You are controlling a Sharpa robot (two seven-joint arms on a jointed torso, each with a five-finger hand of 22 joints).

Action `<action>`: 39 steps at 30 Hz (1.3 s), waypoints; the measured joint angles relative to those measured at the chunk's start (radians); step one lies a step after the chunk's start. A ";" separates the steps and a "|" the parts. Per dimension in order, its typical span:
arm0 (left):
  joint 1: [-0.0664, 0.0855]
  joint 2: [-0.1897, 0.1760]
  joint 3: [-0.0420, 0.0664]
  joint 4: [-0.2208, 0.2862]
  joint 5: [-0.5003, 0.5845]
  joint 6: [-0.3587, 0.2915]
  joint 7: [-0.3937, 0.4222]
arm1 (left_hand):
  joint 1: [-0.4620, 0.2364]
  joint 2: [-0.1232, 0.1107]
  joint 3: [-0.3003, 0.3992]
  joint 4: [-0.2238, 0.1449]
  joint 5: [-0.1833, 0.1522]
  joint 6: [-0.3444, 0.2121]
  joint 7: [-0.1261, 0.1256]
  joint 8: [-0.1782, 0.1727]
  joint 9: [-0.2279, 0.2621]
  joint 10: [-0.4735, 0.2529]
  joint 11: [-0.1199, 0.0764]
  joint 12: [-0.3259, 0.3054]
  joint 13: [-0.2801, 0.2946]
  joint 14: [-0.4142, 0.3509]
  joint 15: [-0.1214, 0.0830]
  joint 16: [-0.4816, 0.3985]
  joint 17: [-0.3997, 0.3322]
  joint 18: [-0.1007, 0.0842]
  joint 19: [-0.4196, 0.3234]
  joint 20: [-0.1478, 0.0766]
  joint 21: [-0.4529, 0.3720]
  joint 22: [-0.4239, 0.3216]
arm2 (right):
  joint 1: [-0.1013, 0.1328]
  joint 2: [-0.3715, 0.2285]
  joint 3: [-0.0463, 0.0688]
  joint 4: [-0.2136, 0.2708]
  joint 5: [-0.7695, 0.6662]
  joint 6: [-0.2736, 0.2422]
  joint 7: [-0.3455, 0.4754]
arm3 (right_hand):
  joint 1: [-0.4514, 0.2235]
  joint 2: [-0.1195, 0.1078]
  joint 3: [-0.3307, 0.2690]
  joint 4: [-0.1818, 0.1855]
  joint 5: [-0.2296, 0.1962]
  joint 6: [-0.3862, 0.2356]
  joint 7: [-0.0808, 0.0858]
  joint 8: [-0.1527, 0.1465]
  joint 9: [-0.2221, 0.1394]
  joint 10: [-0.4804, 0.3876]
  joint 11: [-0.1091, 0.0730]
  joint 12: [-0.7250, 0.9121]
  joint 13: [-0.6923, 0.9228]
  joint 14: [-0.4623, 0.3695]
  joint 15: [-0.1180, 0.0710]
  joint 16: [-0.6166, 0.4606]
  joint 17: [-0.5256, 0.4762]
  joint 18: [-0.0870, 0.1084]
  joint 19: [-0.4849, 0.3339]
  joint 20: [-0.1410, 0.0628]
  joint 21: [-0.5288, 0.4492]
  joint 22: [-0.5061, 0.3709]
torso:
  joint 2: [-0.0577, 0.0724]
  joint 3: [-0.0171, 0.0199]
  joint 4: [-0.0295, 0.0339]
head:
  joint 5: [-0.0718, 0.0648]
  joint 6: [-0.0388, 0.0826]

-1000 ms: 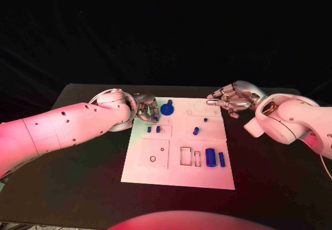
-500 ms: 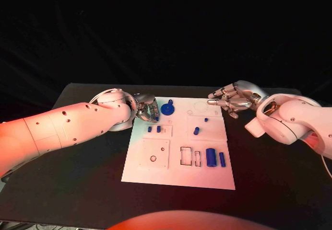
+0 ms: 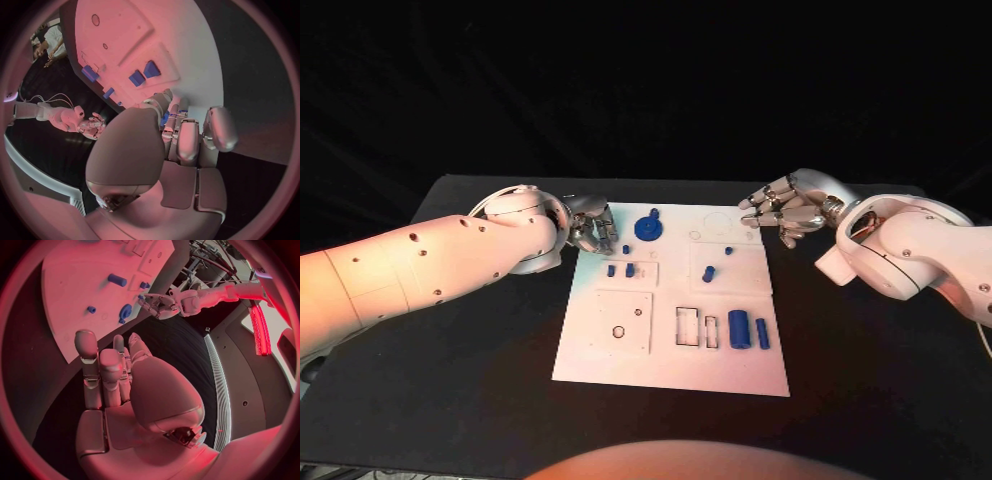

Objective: Assemble the parts on the task board

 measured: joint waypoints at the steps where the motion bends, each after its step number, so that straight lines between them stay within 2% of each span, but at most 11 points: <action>1: 0.000 -0.008 0.002 0.002 0.008 -0.001 0.001 | 0.000 0.000 0.003 -0.003 0.000 0.004 -0.003 0.000 0.001 0.000 0.000 0.000 0.000 0.000 0.000 0.000 -0.001 0.000 0.000 0.000 -0.002 0.000 | 0.000 0.001 0.000 -0.003 -0.024 0.000 -0.003 | 0.007 -0.008 0.008 -0.008 0.000 0.022 0.002 0.000 0.000 0.019 0.002 -0.041 -0.041 0.010 -0.002 0.001 0.002 0.000 0.012 0.001 0.010 0.016 | 0.000 0.0000 0.0000 | 0.000 0.001; 8: 0.009 -0.058 0.011 0.007 0.146 -0.051 0.035 | 0.014 0.014 0.021 -0.010 0.000 0.047 -0.007 0.020 0.006 0.014 -0.007 -0.004 0.004 -0.008 0.000 -0.015 -0.031 0.000 -0.019 -0.002 -0.039 -0.022 | 0.000 0.020 0.000 -0.007 -0.274 0.007 -0.030 | 0.027 -0.020 0.034 -0.022 -0.023 0.082 -0.004 -0.009 -0.004 0.076 -0.002 -0.166 -0.163 0.012 -0.001 0.043 0.041 0.000 0.048 0.003 0.063 0.094 | -0.001 -0.0003 0.0003 | -0.007 0.012; 9: 0.009 -0.063 0.011 0.008 0.177 -0.066 0.045 | 0.018 0.018 0.028 -0.011 0.000 0.051 -0.011 0.023 0.006 0.018 -0.007 -0.003 0.005 -0.020 -0.003 -0.030 -0.056 0.004 -0.033 -0.003 -0.066 -0.039 | 0.000 0.022 0.000 -0.007 -0.310 0.008 -0.034 | 0.029 -0.022 0.038 -0.023 -0.025 0.089 -0.007 -0.014 -0.005 0.084 -0.001 -0.180 -0.178 0.012 -0.001 0.047 0.044 0.000 0.054 0.004 0.068 0.100 | -0.001 -0.0002 0.0003 | -0.008 0.014; 10: 0.010 -0.068 0.011 0.010 0.211 -0.082 0.057 | 0.021 0.021 0.035 -0.013 0.000 0.058 -0.012 0.027 0.006 0.018 -0.007 0.001 0.006 -0.041 -0.004 -0.059 -0.103 0.022 -0.056 -0.005 -0.116 -0.070 | 0.000 0.026 0.000 -0.006 -0.344 0.009 -0.038 | 0.029 -0.022 0.039 -0.025 -0.028 0.093 -0.008 -0.016 -0.006 0.091 -0.002 -0.189 -0.188 0.012 -0.001 0.050 0.047 0.000 0.055 0.003 0.068 0.103 | -0.001 0.0000 0.0003 | -0.010 0.016; 13: 0.011 -0.081 0.011 0.019 0.340 -0.136 0.103 | 0.021 0.021 0.039 -0.017 0.000 0.074 -0.016 0.038 0.009 0.036 -0.014 0.013 0.011 -0.056 -0.009 -0.081 -0.136 0.025 -0.072 -0.008 -0.155 -0.093 | -0.001 0.037 0.000 -0.006 -0.441 0.013 -0.053 | 0.030 -0.023 0.046 -0.026 -0.028 0.096 -0.011 -0.020 -0.007 0.092 -0.003 -0.205 -0.206 0.012 -0.001 0.050 0.047 0.000 0.055 0.003 0.068 0.107 | 0.000 -0.0002 0.0001 | -0.017 0.022; 15: 0.011 -0.089 0.011 0.029 0.446 -0.171 0.141 | 0.020 0.022 0.039 -0.017 0.000 0.085 -0.026 0.045 0.010 0.050 -0.021 0.024 0.017 -0.069 -0.014 -0.102 -0.168 0.026 -0.092 -0.013 -0.198 -0.120 | -0.002 0.046 0.000 -0.006 -0.499 0.017 -0.062 | 0.033 -0.026 0.047 -0.025 -0.028 0.103 -0.011 -0.022 -0.008 0.092 -0.003 -0.218 -0.219 0.012 -0.001 0.050 0.047 0.000 0.055 0.003 0.068 0.107 | 0.000 -0.0003 -0.0002 | -0.021 0.026; 17: 0.012 -0.100 0.006 0.048 0.596 -0.207 0.192 | 0.011 0.031 0.039 -0.017 0.000 0.085 -0.026 0.045 0.010 0.052 -0.023 0.028 0.020 -0.097 -0.013 -0.142 -0.229 0.049 -0.127 -0.014 -0.273 -0.167 | -0.006 0.059 0.000 -0.009 -0.562 0.025 -0.074 | 0.033 -0.026 0.052 -0.026 -0.033 0.103 -0.011 -0.027 -0.010 0.092 -0.003 -0.229 -0.230 0.012 -0.001 0.050 0.047 0.000 0.055 0.003 0.071 0.107 | 0.000 -0.0009 -0.0010 | -0.025 0.030; 21: 0.012 -0.117 -0.001 0.078 0.894 -0.244 0.287 | -0.004 0.046 0.027 -0.016 0.000 0.084 -0.027 0.050 0.007 0.052 -0.023 0.045 0.028 -0.149 -0.011 -0.214 -0.331 0.070 -0.185 -0.015 -0.403 -0.247 | -0.020 0.083 -0.001 -0.017 -0.659 0.046 -0.094 | 0.032 -0.036 0.061 -0.025 -0.041 0.106 -0.014 -0.036 -0.013 0.092 -0.003 -0.250 -0.254 0.012 -0.001 0.055 0.049 0.000 0.057 0.005 0.076 0.114 | 0.001 -0.0004 -0.0009 | -0.037 0.037; 24: 0.011 -0.129 -0.003 0.095 1.092 -0.256 0.349 | -0.019 0.042 0.018 -0.014 0.000 0.084 -0.027 0.050 0.007 0.052 -0.023 0.055 0.034 -0.168 -0.018 -0.236 -0.364 0.071 -0.197 -0.014 -0.445 -0.274 | -0.033 0.100 -0.003 -0.025 -0.717 0.064 -0.107 | 0.032 -0.036 0.067 -0.025 -0.043 0.107 -0.014 -0.040 -0.015 0.092 -0.003 -0.258 -0.269 0.012 -0.001 0.055 0.045 0.000 0.062 0.003 0.083 0.123 | 0.001 -0.0003 0.0004 | -0.046 0.040; 28: 0.010 -0.143 -0.005 0.117 1.266 -0.264 0.409 | -0.023 0.046 0.015 -0.018 0.000 0.084 -0.027 0.050 0.006 0.052 -0.023 0.062 0.037 -0.172 -0.014 -0.246 -0.383 0.070 -0.204 -0.014 -0.472 -0.292 | -0.044 0.125 -0.004 -0.040 -0.772 0.086 -0.120 | 0.028 -0.040 0.074 -0.024 -0.045 0.107 -0.015 -0.040 -0.018 0.092 -0.003 -0.267 -0.282 0.012 -0.001 0.055 0.041 0.000 0.062 0.003 0.083 0.124 | 0.002 0.0001 0.0004 | -0.053 0.043; 39: 0.008 -0.151 -0.007 0.167 1.439 -0.266 0.482 | -0.023 0.046 0.012 -0.021 0.000 0.084 -0.026 0.054 0.006 0.045 -0.023 0.063 0.040 -0.179 -0.014 -0.256 -0.400 0.070 -0.211 -0.014 -0.497 -0.310 | -0.067 0.162 -0.003 -0.075 -0.848 0.140 -0.143 | 0.028 -0.039 0.081 -0.022 -0.057 0.107 -0.015 -0.040 -0.019 0.092 -0.003 -0.276 -0.300 0.012 -0.001 0.055 0.039 0.000 0.062 0.003 0.083 0.123 | 0.002 -0.0010 0.0004 | -0.060 0.045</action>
